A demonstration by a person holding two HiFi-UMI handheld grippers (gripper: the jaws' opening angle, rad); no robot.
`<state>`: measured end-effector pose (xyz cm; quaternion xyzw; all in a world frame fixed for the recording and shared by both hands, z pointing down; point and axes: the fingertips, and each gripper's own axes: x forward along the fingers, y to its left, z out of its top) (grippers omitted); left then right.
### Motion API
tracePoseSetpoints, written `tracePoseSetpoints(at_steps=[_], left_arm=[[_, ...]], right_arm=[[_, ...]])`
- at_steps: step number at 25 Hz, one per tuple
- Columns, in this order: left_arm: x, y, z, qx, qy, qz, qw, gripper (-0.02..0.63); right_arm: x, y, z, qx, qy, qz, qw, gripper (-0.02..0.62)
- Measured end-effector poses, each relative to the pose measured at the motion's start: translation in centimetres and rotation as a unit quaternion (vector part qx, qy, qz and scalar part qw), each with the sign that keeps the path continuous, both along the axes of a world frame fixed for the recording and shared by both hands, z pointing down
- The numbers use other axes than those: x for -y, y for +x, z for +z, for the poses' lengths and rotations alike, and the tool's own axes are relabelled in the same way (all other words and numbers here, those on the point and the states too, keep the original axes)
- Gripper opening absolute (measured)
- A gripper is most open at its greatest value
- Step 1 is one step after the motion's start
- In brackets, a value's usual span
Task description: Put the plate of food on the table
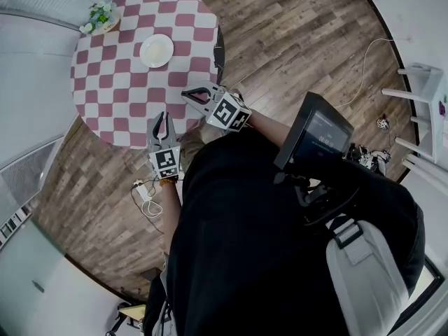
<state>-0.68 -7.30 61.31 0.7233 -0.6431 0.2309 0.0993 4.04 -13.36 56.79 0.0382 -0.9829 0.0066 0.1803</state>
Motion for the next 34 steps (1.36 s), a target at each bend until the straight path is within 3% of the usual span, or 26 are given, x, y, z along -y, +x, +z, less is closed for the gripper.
tracePoseSetpoints(at_steps=[15,34], left_arm=[[-1.5,-0.2,2.2,-0.021,-0.03,-0.014,0.9992,0.028],[-2.2,-1.7,3.3,-0.038,-0.041,-0.029,0.998,0.028]], right_arm=[[-0.7,0.0,1.6,-0.018,-0.014,-0.005,1.0,0.009],[-1.4,-1.9,3.0,-0.039,-0.029,-0.019,0.999,0.009]])
